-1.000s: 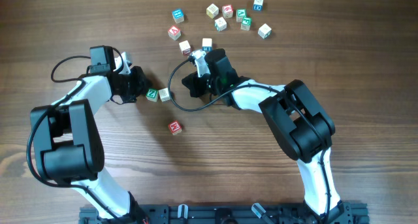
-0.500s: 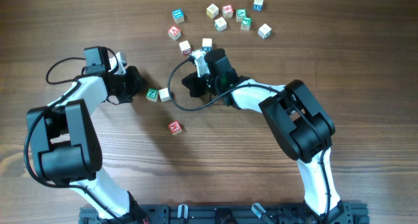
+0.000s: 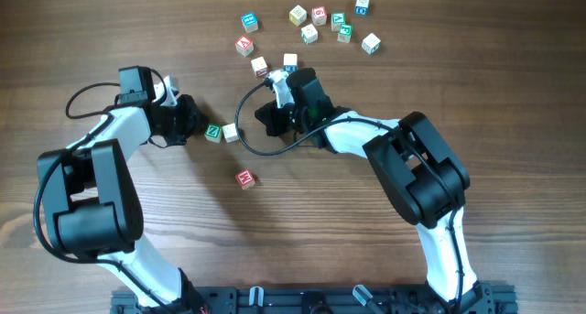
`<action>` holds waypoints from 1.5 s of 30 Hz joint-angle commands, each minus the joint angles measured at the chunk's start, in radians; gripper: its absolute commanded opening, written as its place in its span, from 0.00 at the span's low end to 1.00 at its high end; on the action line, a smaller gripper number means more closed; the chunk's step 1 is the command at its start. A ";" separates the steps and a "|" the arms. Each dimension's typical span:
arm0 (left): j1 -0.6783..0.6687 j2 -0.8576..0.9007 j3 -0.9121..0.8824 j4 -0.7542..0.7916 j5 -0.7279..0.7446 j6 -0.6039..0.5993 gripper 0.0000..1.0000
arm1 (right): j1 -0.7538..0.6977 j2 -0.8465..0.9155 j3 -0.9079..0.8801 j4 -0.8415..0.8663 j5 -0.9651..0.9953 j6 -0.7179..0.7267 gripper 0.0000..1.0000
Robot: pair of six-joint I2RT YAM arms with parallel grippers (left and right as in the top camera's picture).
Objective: Form a circle
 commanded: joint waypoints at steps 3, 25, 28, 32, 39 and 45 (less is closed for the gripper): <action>-0.008 0.016 -0.007 -0.001 0.036 -0.005 0.04 | 0.000 0.019 -0.011 -0.027 0.054 0.002 0.05; -0.006 0.016 0.000 0.069 -0.023 -0.005 0.04 | 0.000 0.019 -0.011 -0.031 0.053 0.002 0.05; 0.034 0.013 0.045 0.043 -0.022 -0.006 0.04 | 0.000 0.019 -0.011 -0.032 0.054 0.002 0.04; 0.069 -0.018 0.077 -0.058 -0.021 -0.009 0.04 | 0.000 0.019 -0.011 -0.032 0.054 0.002 0.04; 0.073 -0.081 0.077 -0.121 -0.021 -0.006 0.04 | 0.000 0.019 -0.011 -0.032 0.048 0.002 0.04; 0.059 -0.083 0.077 -0.253 0.039 0.006 0.04 | 0.000 0.019 -0.011 -0.033 0.049 0.002 0.04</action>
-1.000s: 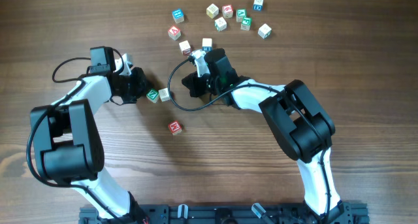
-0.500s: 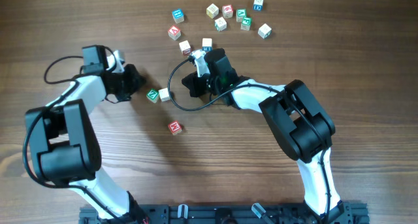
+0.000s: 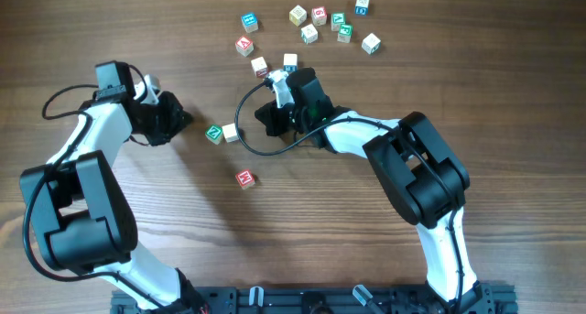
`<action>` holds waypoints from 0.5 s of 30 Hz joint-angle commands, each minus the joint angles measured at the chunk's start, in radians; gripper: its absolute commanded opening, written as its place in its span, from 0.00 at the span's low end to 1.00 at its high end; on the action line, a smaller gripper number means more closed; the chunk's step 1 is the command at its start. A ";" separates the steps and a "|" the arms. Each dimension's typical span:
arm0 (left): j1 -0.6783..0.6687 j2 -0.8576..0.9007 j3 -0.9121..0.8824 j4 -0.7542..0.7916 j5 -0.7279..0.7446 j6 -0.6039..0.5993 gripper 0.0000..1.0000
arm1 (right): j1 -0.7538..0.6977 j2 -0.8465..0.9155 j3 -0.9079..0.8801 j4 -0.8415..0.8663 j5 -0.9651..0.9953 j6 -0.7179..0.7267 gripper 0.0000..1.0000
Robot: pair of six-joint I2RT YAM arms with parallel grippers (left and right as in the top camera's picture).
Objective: Form a circle
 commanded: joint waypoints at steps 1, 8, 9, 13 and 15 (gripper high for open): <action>-0.012 -0.024 0.010 -0.058 0.074 0.010 0.04 | 0.000 0.019 -0.013 -0.029 0.047 0.002 0.04; -0.012 -0.097 0.010 -0.136 0.163 0.010 0.04 | 0.000 0.019 -0.013 -0.032 0.048 0.002 0.04; -0.012 -0.115 0.010 -0.142 0.162 0.010 0.04 | 0.000 0.019 -0.013 -0.032 0.048 0.003 0.04; -0.023 -0.174 0.010 -0.159 0.162 0.009 0.04 | 0.000 0.019 -0.013 -0.030 0.048 0.003 0.04; -0.048 -0.177 0.010 -0.150 0.161 0.010 0.04 | 0.000 0.019 -0.013 -0.030 0.048 0.003 0.04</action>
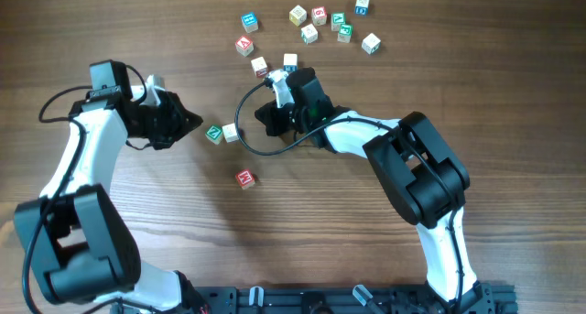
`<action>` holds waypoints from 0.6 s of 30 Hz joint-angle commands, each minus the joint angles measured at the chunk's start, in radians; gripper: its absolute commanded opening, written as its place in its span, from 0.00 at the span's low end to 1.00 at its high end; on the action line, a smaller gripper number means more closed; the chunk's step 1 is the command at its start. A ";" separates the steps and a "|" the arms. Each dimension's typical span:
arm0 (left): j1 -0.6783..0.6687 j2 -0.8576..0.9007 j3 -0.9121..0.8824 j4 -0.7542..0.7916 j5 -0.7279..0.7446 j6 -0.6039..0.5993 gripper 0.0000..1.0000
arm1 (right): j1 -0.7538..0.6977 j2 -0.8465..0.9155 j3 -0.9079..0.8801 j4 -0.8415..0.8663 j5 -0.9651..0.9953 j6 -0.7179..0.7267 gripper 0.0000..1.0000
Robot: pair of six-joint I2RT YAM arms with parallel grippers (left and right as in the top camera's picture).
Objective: Form a circle
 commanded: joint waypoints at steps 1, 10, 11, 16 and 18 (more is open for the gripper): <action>-0.045 -0.024 0.010 0.010 0.014 0.009 0.04 | 0.000 0.019 -0.015 -0.027 0.048 0.003 0.04; -0.112 -0.024 0.010 0.010 -0.113 0.005 0.04 | 0.000 0.019 -0.015 -0.027 0.048 0.003 0.04; -0.112 -0.024 0.010 -0.005 -0.113 0.005 0.04 | 0.000 0.019 -0.015 -0.027 0.048 0.002 0.04; -0.114 -0.024 0.010 -0.076 -0.128 0.008 0.04 | 0.000 0.019 -0.015 -0.027 0.048 0.003 0.05; -0.123 -0.024 0.010 -0.087 -0.135 0.009 0.04 | 0.000 0.019 -0.015 -0.027 0.048 0.003 0.04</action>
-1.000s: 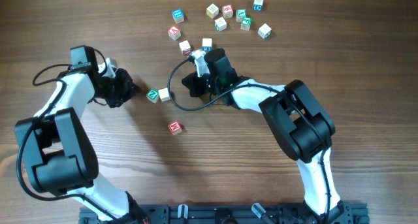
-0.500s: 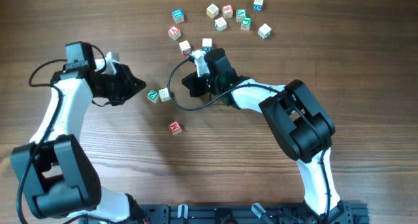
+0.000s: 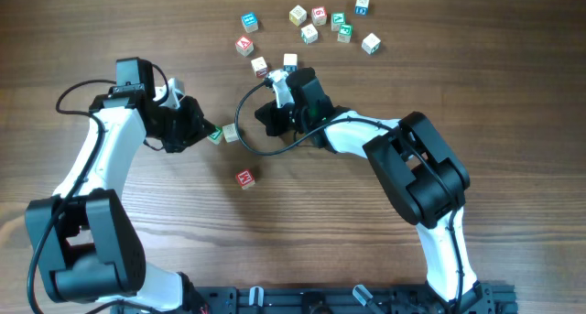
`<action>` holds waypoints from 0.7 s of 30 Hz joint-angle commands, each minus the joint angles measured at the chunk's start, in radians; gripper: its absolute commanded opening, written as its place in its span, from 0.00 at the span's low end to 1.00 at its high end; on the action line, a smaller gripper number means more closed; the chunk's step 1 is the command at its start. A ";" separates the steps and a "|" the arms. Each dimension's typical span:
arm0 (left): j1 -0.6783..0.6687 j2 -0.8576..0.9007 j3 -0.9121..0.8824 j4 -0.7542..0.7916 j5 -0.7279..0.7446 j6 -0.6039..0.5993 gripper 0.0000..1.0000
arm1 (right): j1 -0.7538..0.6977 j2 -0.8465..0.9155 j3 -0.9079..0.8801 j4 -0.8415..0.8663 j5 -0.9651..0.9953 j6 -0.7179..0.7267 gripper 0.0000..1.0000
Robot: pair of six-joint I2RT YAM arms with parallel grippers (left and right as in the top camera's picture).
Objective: Form a circle
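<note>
Small lettered cubes lie on the wooden table [image 3: 385,259]. A green cube [image 3: 215,135] and a white cube [image 3: 231,132] sit side by side left of centre, with a red cube [image 3: 244,178] alone below them. My left gripper [image 3: 203,131] points right, its tips against the green cube's left side and partly covering it; the overhead view does not show its state. My right gripper [image 3: 265,118] rests right of the white cube, dark and unclear. A red-and-white cube [image 3: 259,67] and a white cube [image 3: 290,61] lie just above the right wrist.
Several more cubes are scattered at the top of the table, among them a blue one [image 3: 249,22], a red one [image 3: 244,45], a yellow one [image 3: 298,16] and a white one [image 3: 370,44]. A black cable [image 3: 245,142] loops off the right arm near the white cube.
My left gripper has moved right and slightly down, from a gap left of the green cube to touching it. The cubes and the right arm have not moved.
At first my left gripper sat just left of the green cube. It then stood farther left, away from the cube, and then a little closer. Now it is at the cube's side. The right arm and all cubes stayed put throughout.
</note>
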 commanded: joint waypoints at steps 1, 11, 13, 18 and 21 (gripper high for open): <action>-0.022 -0.007 0.010 -0.017 -0.043 0.008 0.04 | 0.000 0.019 -0.015 -0.027 0.047 0.003 0.05; -0.120 -0.007 0.010 -0.040 -0.356 0.009 0.04 | 0.000 0.019 -0.015 -0.027 0.047 0.003 0.05; -0.120 -0.007 0.010 -0.042 -0.362 0.009 0.04 | 0.000 0.019 -0.015 -0.027 0.047 0.002 0.04; -0.120 -0.007 0.010 -0.039 -0.362 0.009 0.04 | 0.000 0.019 -0.015 -0.027 0.048 0.002 0.04; -0.120 -0.007 0.010 -0.035 -0.362 0.010 0.04 | -0.001 0.019 -0.015 -0.027 0.052 0.002 0.04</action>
